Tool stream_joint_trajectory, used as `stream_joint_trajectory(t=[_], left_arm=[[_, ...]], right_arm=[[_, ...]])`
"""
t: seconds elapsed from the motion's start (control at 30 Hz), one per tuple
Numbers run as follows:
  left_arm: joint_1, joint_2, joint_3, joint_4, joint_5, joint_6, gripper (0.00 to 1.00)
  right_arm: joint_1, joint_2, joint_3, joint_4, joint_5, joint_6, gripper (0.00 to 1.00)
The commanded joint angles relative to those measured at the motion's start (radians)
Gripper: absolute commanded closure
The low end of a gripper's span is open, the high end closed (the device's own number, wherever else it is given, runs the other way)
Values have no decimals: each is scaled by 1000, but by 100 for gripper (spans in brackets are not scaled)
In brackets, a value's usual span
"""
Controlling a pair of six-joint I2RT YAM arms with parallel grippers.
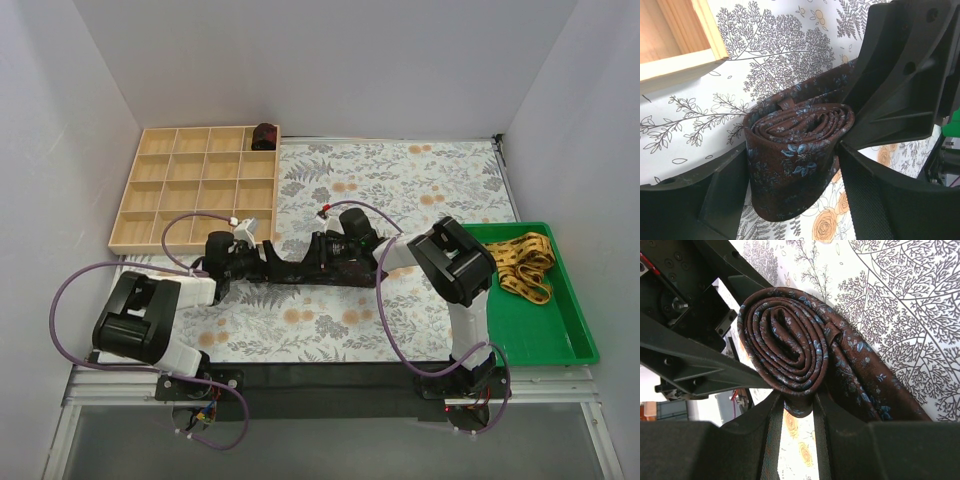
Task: Roll the ties
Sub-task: Roll the tie
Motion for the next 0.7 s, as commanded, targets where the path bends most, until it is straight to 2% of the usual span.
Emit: stream_joint_trajectory(t=[0.0,0.13,0.37,0.43,0.5,0.63,0.67], left_arm=[[-11,15,-15,58,-1,-9,38],[-13,34,-8,46,-4,-10,49],[-18,60,17,-17,-13,-21,79],[-18,58,34,-49,-28,-19,83],[-18,49,51,-112,-42,-20,92],[-19,2,120,-320,-149,34,96],[-18,-6,153,-423,-176,48,98]], right_arm=[[-5,17,34,53,-42,37,70],[-5,17,32,59,-40,44,69],[-10,-5,25,60,-26,30,64],[-13,-31,17,59,-16,10,61],[-24,-57,-6,57,-7,-16,58],[-70,-153,-69,30,29,-82,57],[-79,-170,-80,11,36,-105,57]])
